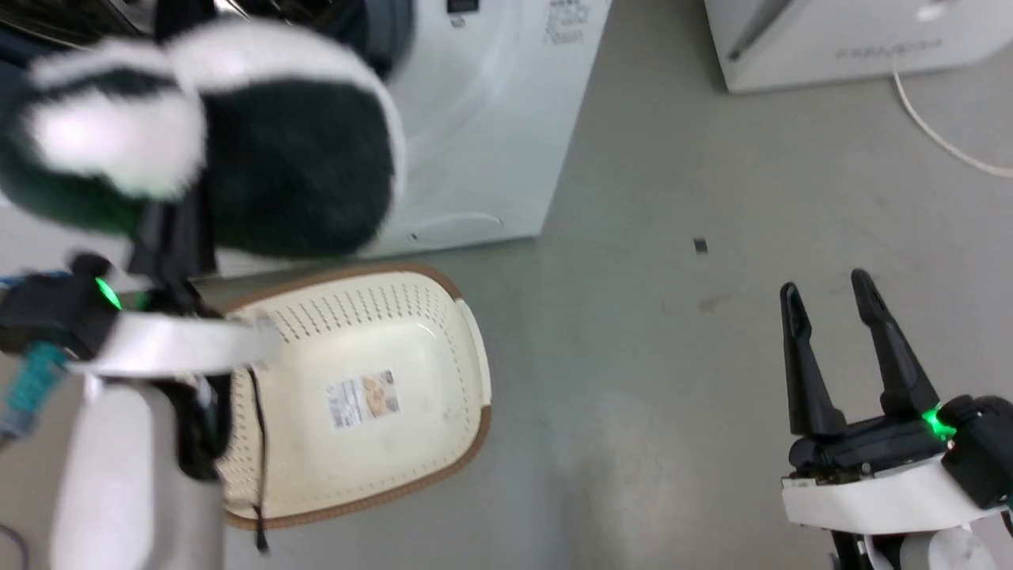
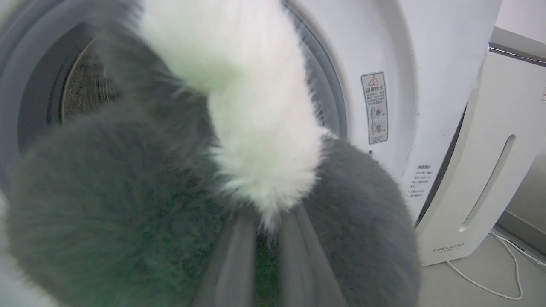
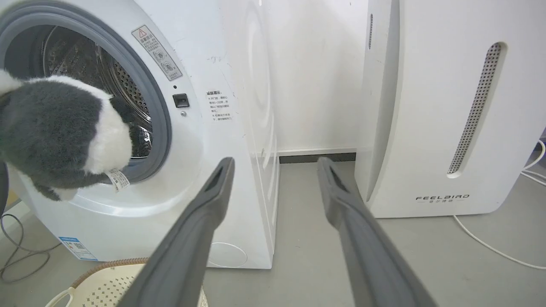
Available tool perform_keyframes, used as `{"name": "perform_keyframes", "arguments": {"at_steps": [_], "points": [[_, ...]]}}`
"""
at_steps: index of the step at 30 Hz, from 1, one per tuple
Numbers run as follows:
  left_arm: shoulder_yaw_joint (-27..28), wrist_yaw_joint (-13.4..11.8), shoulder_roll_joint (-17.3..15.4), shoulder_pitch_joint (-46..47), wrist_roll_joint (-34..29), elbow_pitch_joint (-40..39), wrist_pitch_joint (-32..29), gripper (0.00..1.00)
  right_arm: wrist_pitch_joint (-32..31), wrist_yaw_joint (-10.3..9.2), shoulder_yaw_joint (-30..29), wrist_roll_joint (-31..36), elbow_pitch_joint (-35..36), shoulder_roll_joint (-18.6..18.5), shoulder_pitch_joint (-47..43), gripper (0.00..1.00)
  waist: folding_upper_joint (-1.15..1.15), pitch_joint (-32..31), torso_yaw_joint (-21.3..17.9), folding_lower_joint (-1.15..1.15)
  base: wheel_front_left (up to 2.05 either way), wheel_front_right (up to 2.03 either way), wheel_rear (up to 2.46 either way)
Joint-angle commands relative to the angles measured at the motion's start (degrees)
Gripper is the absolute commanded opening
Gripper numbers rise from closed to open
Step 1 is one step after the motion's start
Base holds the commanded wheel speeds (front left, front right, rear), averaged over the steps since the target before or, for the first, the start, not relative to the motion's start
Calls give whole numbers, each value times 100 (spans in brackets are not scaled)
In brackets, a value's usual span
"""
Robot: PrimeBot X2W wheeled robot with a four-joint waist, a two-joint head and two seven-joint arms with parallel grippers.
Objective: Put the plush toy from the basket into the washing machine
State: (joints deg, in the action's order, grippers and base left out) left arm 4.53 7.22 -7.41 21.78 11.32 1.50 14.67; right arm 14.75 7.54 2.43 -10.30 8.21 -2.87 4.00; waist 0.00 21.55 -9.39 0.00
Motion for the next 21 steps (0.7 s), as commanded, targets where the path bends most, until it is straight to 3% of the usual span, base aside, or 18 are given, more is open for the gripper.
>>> {"name": "perform_keyframes", "arguments": {"at_steps": [1, 6, 11, 21], "points": [[53, 23, -133, 302, 44, -50, 32, 0, 25, -5, 15, -55, 62, 0, 112, 100, 0, 357, -217, 0, 0, 0, 0], [275, 25, -541, 1244, 317, 210, 15, 0, 25, -5, 16, -205, 185, 0, 261, 100, 0, 895, -479, 0, 0, 0, 0], [427, 25, -1178, 2525, 477, 835, -197, 0, 25, -5, 83, -371, 250, 0, 407, 100, 0, 1469, -718, 0, 0, 0, 0], [374, 7, -2070, 4809, 326, 2285, -383, 0, 25, -5, 184, -660, 301, 0, 647, 100, 0, 2297, -1025, 0, 0, 0, 0]]}}
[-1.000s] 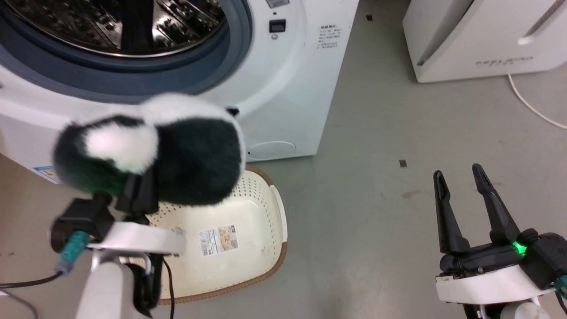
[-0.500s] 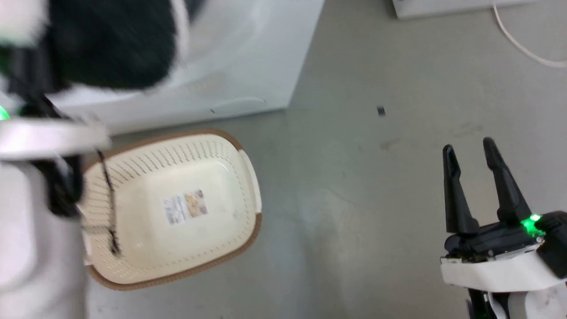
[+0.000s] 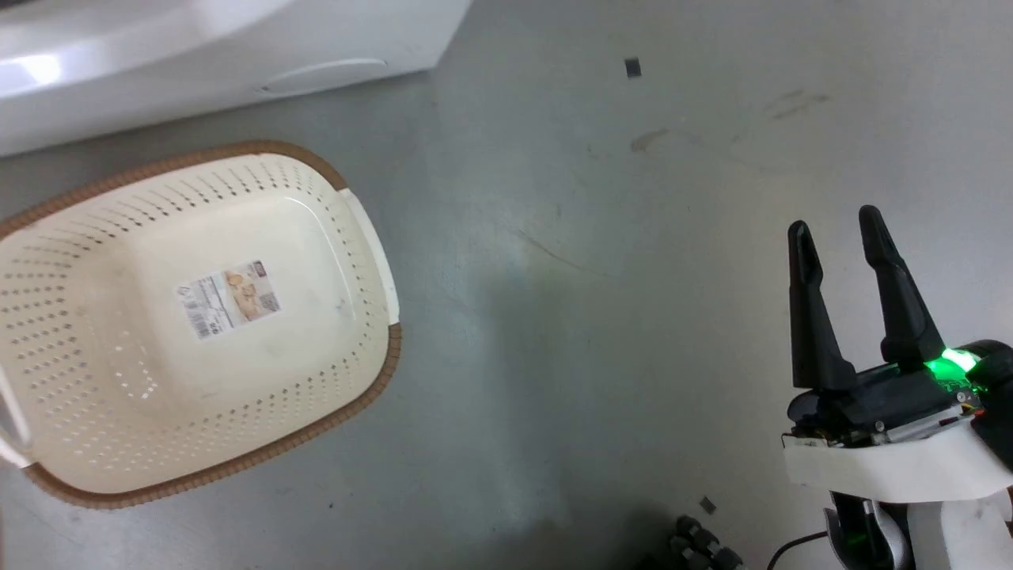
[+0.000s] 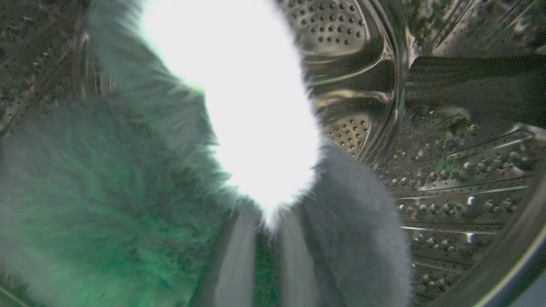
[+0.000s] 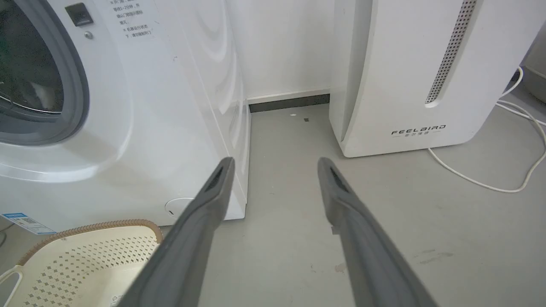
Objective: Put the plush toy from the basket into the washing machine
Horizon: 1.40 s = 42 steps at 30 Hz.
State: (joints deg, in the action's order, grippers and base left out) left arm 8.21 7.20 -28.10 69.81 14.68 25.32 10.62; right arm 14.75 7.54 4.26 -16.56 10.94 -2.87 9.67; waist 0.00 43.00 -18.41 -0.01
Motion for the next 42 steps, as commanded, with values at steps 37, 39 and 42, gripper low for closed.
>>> {"name": "perform_keyframes", "arguments": {"at_steps": [37, 39, 42], "points": [[-2479, 28, 23, -9, 776, 3069, 192, 100, 25, -5, -129, 430, -301, 0, 86, 100, 0, -1023, 500, 1, 0, 0, 0], [-2494, 28, 167, -304, 925, 3019, 321, 100, 25, -5, -178, 517, -350, 0, 23, 100, 0, -1323, 631, 1, 0, 0, 0], [-2534, 28, 344, -770, 1042, 2793, 414, 100, 25, -5, -226, 632, -396, 0, -78, 100, 0, -1714, 818, 1, 0, 0, 0]]}}
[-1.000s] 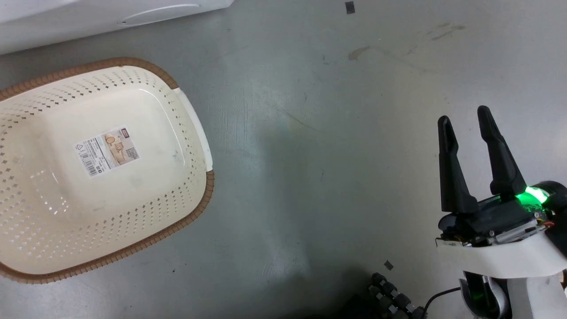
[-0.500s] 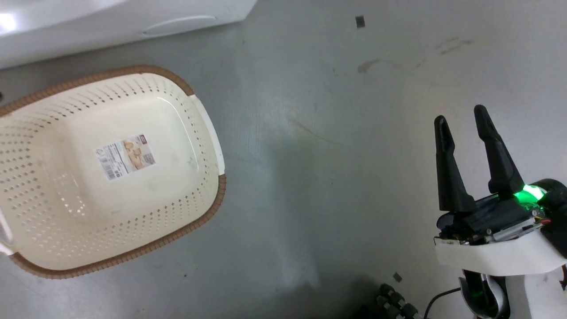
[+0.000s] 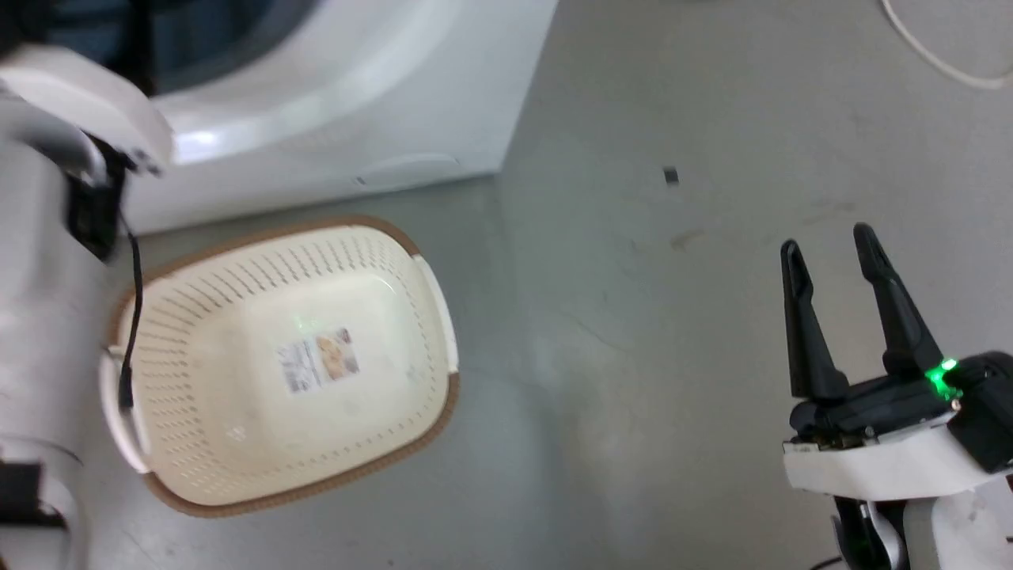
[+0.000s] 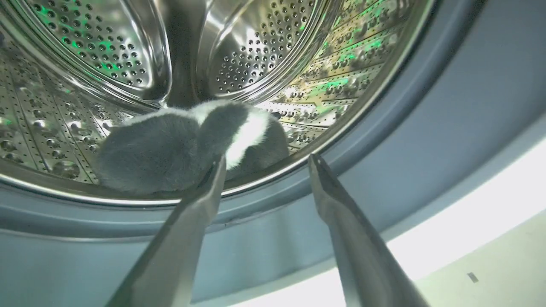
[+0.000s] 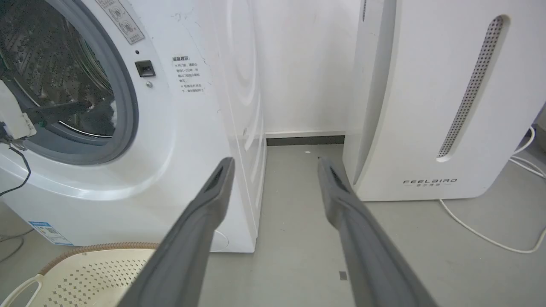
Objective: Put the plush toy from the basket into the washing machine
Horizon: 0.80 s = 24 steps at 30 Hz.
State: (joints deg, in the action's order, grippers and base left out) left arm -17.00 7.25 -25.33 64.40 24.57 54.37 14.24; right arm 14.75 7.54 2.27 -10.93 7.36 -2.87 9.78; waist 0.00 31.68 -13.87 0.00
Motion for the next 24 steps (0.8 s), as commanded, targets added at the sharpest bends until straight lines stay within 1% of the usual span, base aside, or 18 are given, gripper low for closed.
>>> {"name": "perform_keyframes", "arguments": {"at_steps": [1, 5, 10, 11, 14, 19, 24], "points": [[-15, 24, 135, -413, 78, -229, 64, 100, 25, -5, -45, 105, -56, 0, -127, 100, 0, -730, 436, 0, 0, 0, 0], [273, -6, 358, -1247, 102, -1214, 72, 100, 25, -5, -76, 233, -119, 0, -272, 100, 0, -1193, 666, 0, 0, 0, 0], [672, -205, 634, -2480, -59, -2501, 74, 100, 25, -5, -116, 328, -168, 0, -448, 100, 0, -1629, 892, 0, 0, 0, 0], [672, -205, 634, -2480, -59, -2501, 74, 100, 25, -5, -116, 328, -168, 0, -448, 100, 0, -1629, 892, 0, 0, 0, 0], [874, -289, 819, -3202, -131, -3146, 74, 100, 25, -5, -145, 372, -209, 0, -550, 100, 0, -1837, 1010, 0, 0, 0, 0], [1080, -517, 1130, -4300, -391, -4053, 75, 100, 25, -5, -196, 411, -271, 0, -719, 100, 0, -2118, 1159, 0, 0, 0, 0], [1236, -717, 1397, -5153, -647, -4629, 75, 100, 25, -5, -209, 414, -346, 0, -882, 100, 0, -2345, 1239, 0, 0, 0, 0]]}}
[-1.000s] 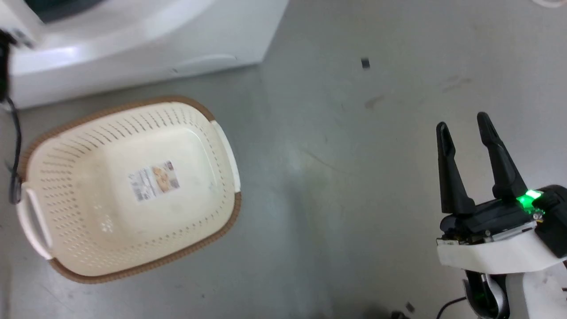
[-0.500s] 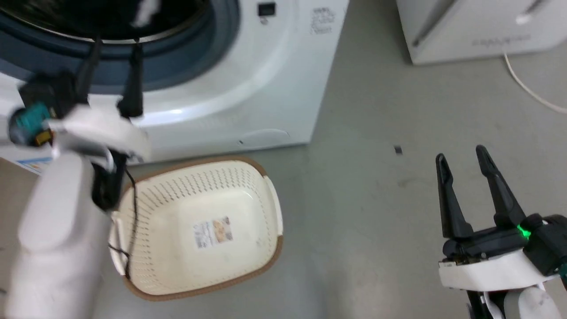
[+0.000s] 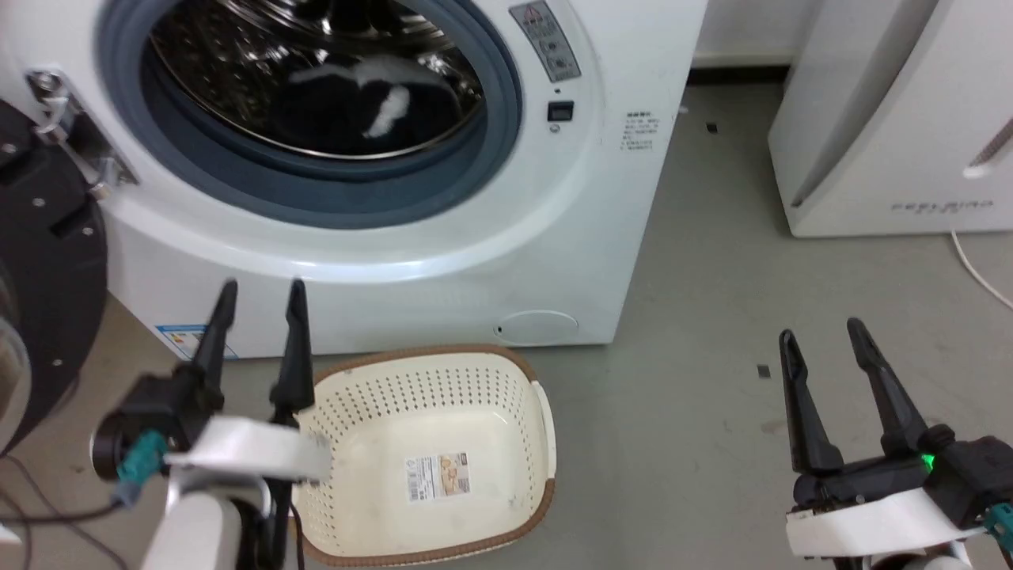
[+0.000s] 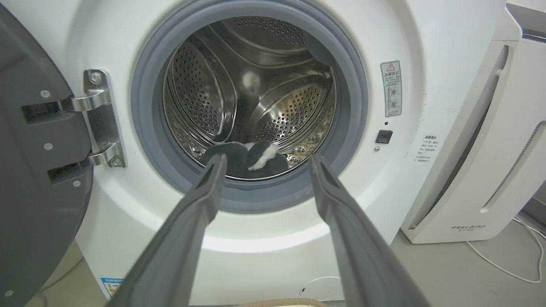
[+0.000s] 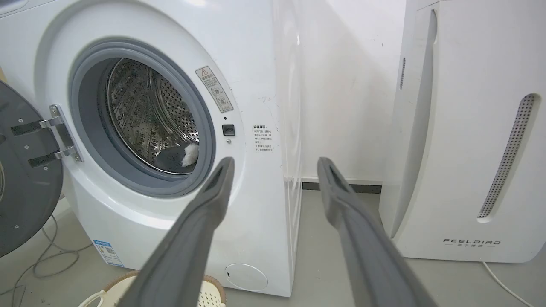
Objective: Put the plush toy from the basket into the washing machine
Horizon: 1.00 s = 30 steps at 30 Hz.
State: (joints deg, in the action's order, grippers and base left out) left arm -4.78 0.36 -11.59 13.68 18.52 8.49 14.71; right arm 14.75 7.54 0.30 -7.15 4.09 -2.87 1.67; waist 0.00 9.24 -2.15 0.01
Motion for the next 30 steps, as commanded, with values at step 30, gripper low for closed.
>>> {"name": "perform_keyframes", "arguments": {"at_steps": [30], "points": [[85, 301, 729, -1297, -721, -33, 29, 100, 25, -5, 22, 11, -311, 0, -397, 100, 0, -476, 198, -1, 0, 0, 0]]}}
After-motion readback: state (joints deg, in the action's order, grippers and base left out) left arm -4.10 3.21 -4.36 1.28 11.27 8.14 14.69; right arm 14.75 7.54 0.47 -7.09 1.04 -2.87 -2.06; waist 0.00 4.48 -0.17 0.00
